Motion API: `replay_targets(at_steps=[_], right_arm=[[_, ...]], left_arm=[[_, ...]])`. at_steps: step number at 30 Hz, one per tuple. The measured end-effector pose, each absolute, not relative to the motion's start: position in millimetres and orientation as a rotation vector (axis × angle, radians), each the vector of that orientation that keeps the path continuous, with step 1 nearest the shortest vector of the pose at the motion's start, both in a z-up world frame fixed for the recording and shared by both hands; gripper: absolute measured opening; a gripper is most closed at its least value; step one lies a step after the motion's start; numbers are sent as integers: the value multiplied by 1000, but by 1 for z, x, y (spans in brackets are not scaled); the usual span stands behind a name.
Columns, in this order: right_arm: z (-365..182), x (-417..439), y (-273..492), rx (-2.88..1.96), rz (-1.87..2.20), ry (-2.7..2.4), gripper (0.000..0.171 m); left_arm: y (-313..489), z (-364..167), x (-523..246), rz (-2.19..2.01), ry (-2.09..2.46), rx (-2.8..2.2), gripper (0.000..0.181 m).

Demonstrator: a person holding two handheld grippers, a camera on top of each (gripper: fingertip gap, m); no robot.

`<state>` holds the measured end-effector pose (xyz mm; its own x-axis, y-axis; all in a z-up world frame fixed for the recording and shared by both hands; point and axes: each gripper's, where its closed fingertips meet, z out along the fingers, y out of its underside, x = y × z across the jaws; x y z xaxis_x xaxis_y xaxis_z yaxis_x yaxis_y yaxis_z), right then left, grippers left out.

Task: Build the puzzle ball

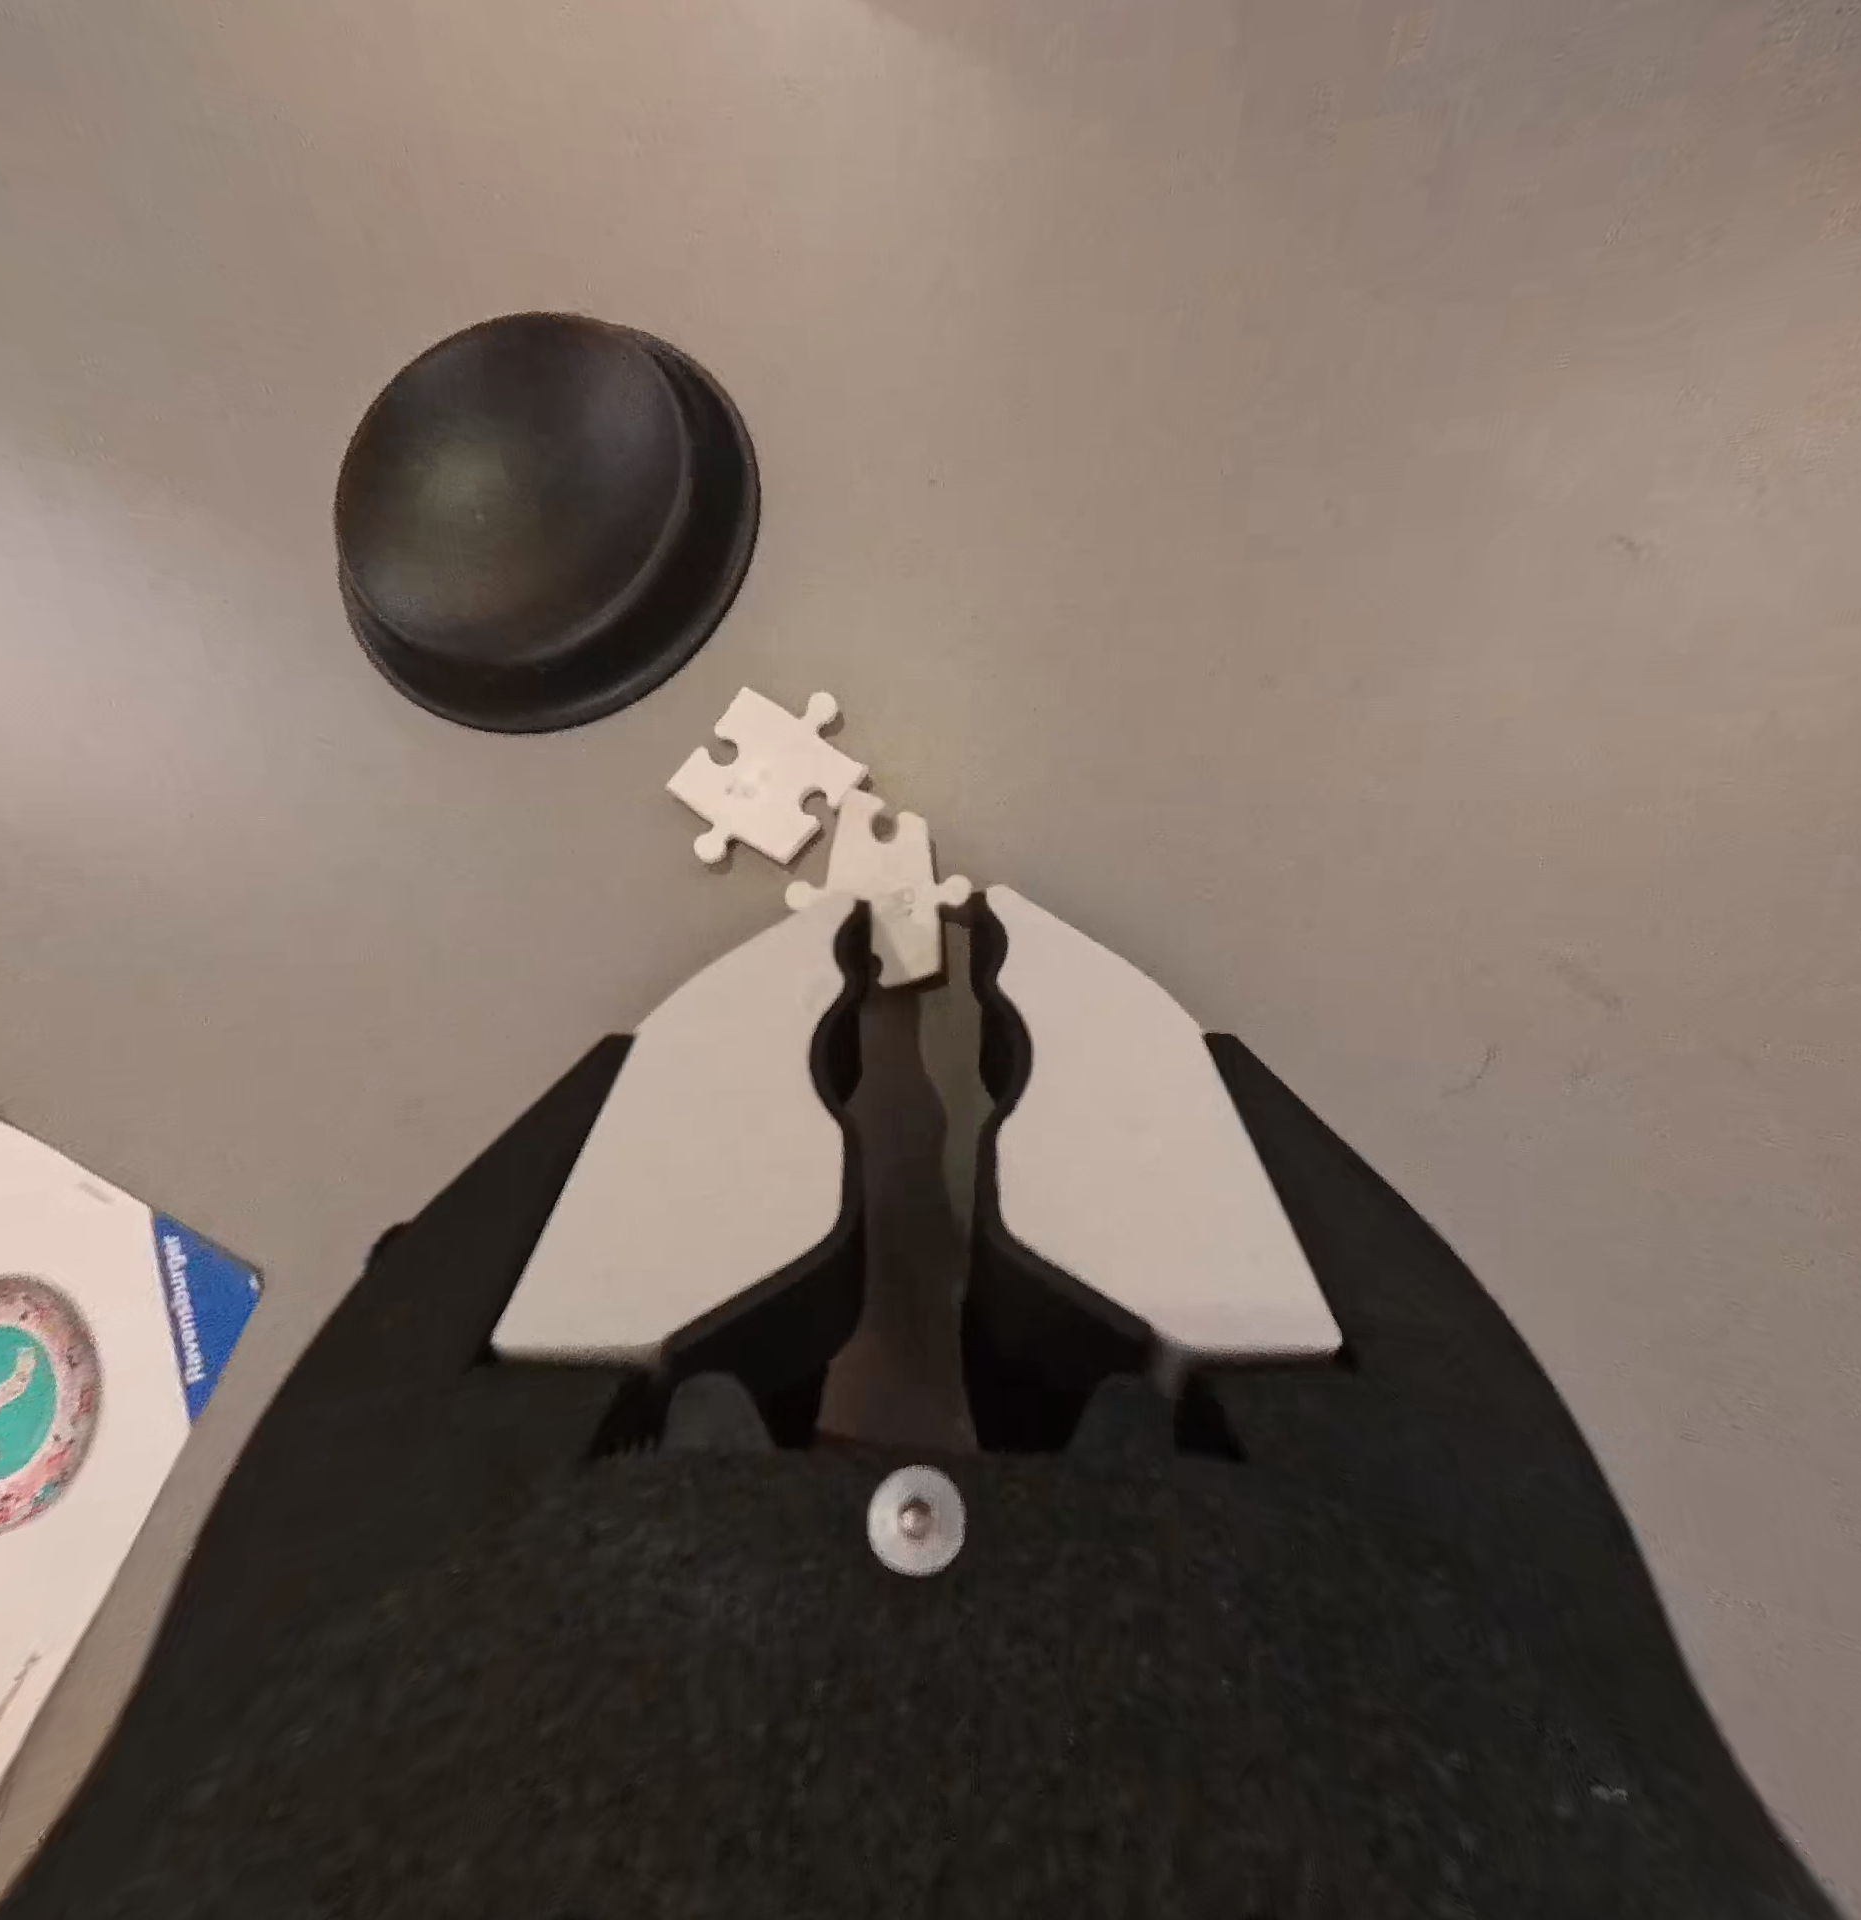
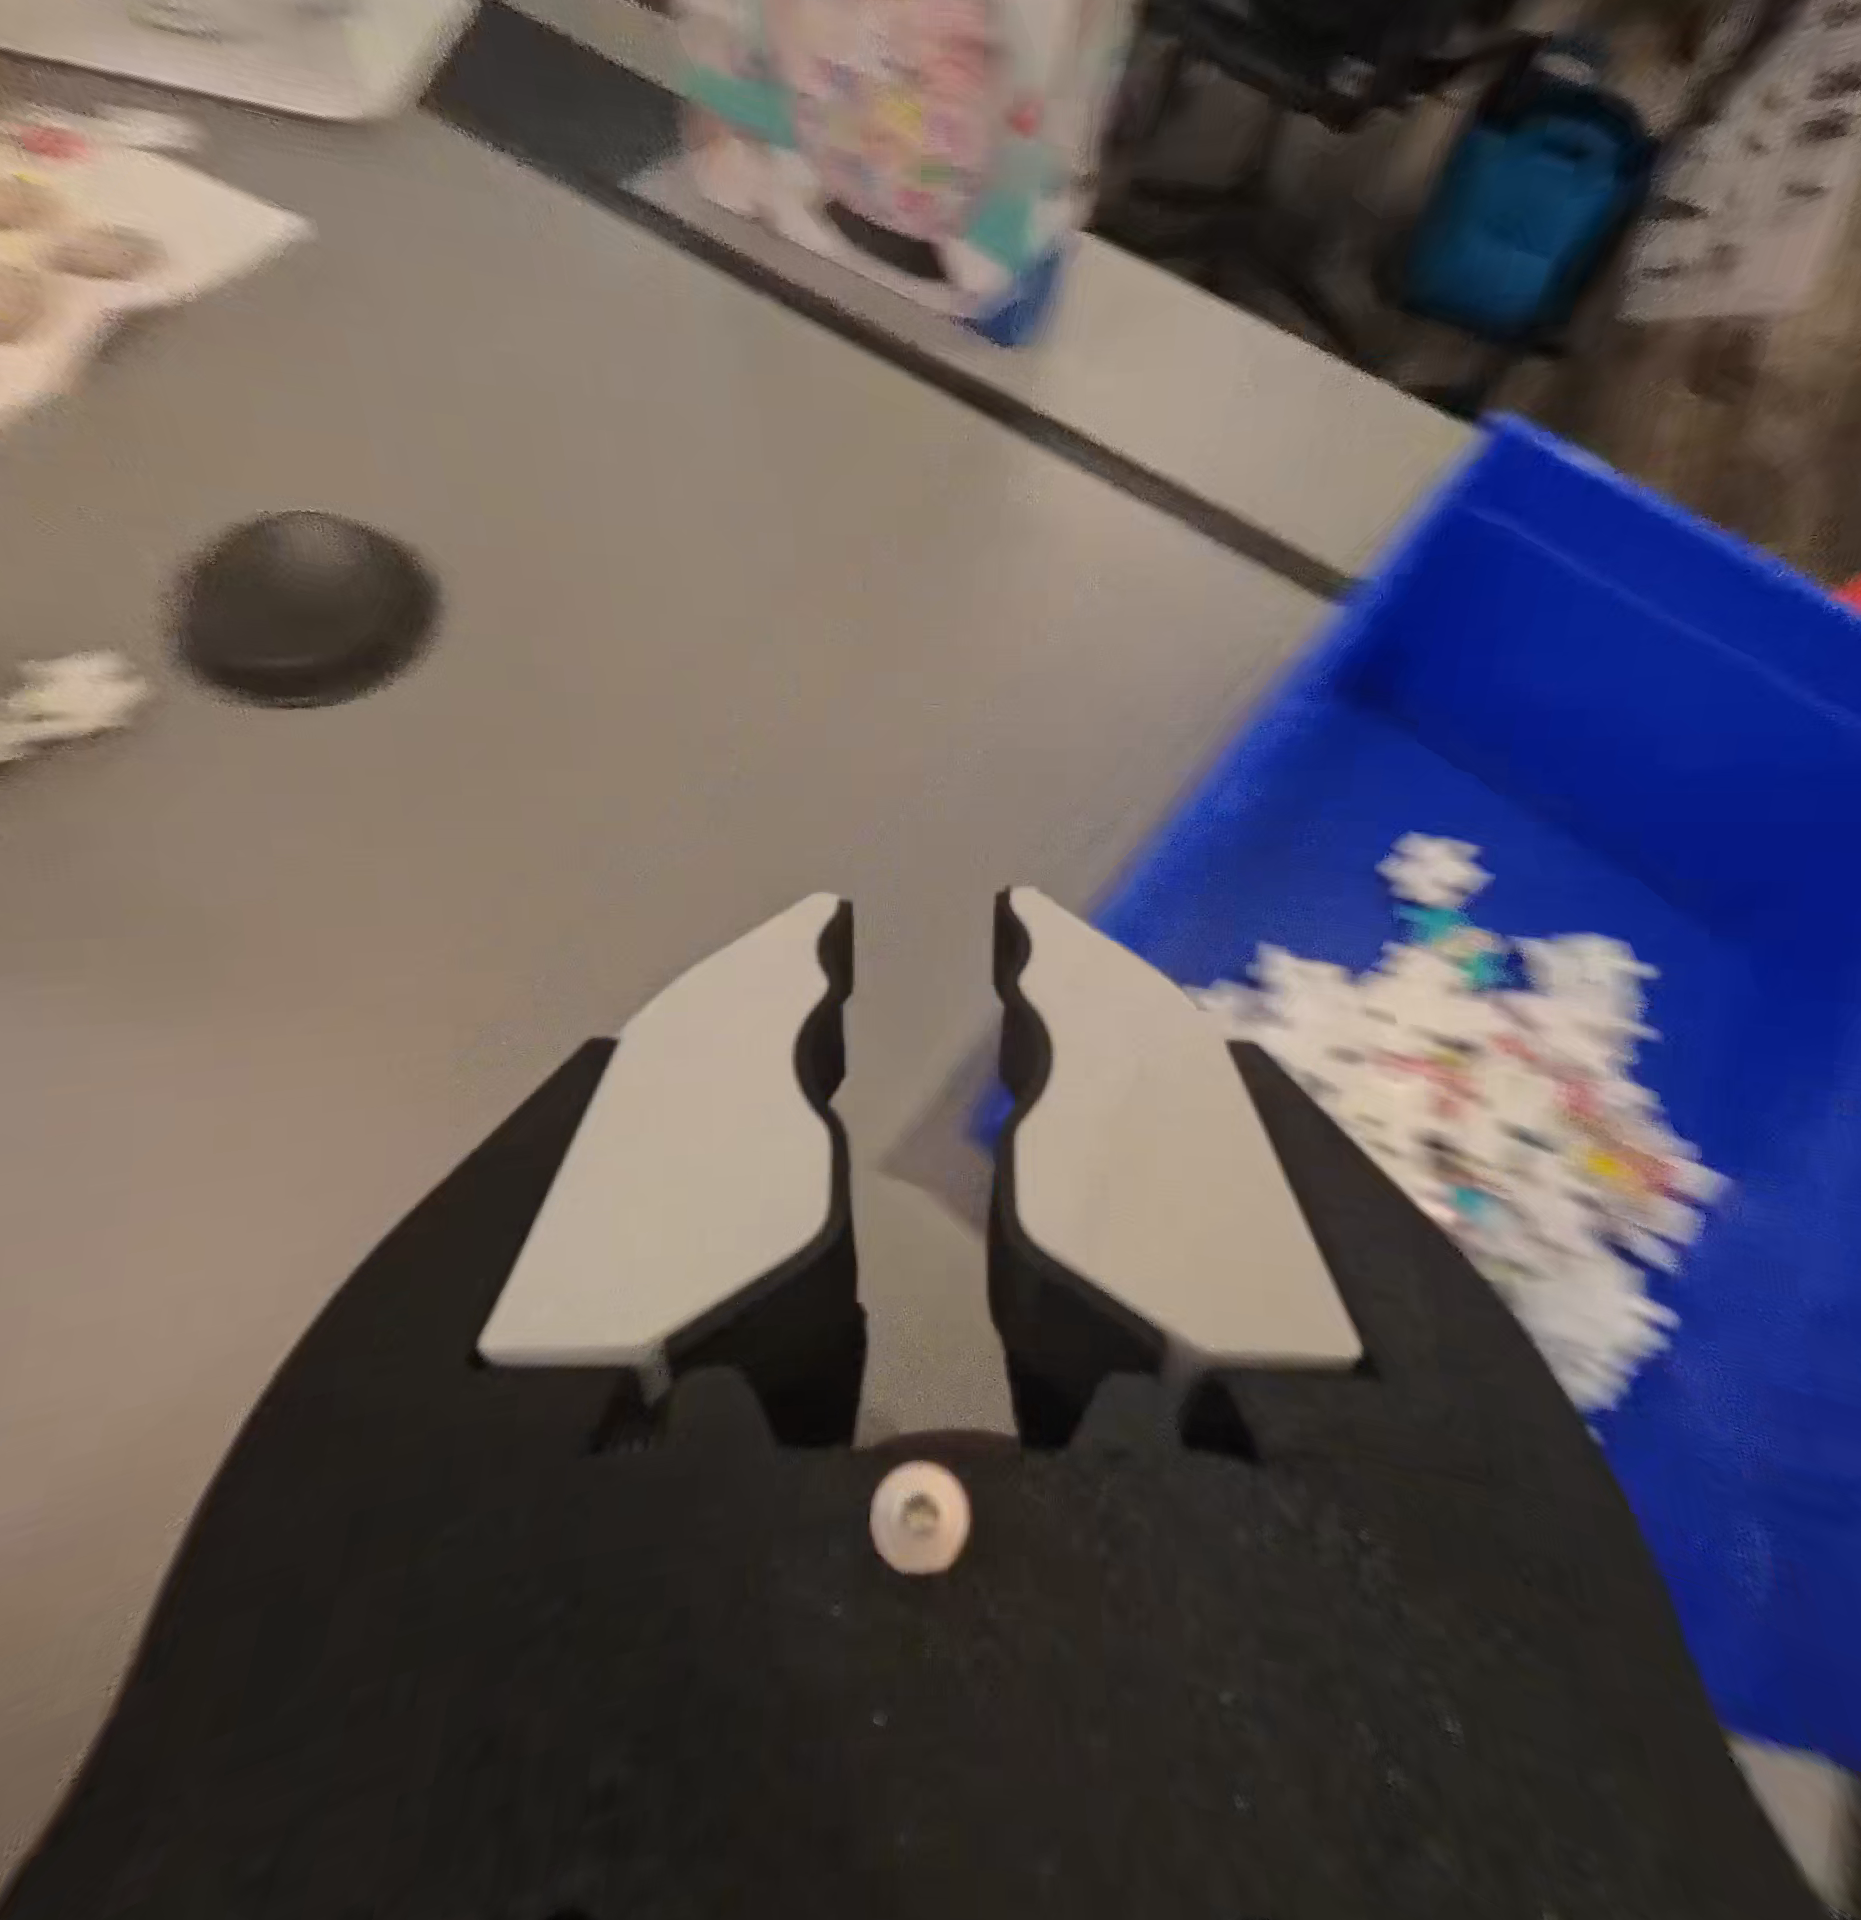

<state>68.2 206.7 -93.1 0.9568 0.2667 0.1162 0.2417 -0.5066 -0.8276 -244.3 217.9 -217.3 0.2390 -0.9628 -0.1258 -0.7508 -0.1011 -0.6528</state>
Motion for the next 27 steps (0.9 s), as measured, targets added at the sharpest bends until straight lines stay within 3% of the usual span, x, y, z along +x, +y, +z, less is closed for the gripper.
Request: replay_targets(at_steps=[5,11,16,18,20,24,25,27], right_arm=[[-149,-122,146,-2162,830,-673,26],[-173,-182,158,-2144,1148,-665,23],[-130,-200,159,-1898,1606,-575,33],[-124,-205,147,-1812,1579,-734,31],[-122,-208,135,-1722,1502,-905,15],[-130,-198,128,-1744,1281,-1080,2],[-128,-187,134,-1773,1197,-1075,2],[-108,-151,150,-1782,1045,-1006,2]], left_arm=[[213,-215,-240,-361,1608,-1821,9],[188,-189,-230,-428,1586,-1704,1],[148,-135,-211,-733,1457,-1565,1],[134,-118,-206,-885,1421,-1538,1],[128,-112,-204,-942,1422,-1522,1],[135,-117,-204,-945,1415,-1552,3],[144,-124,-206,-889,1423,-1570,6],[167,-141,-212,-762,1434,-1630,36]])
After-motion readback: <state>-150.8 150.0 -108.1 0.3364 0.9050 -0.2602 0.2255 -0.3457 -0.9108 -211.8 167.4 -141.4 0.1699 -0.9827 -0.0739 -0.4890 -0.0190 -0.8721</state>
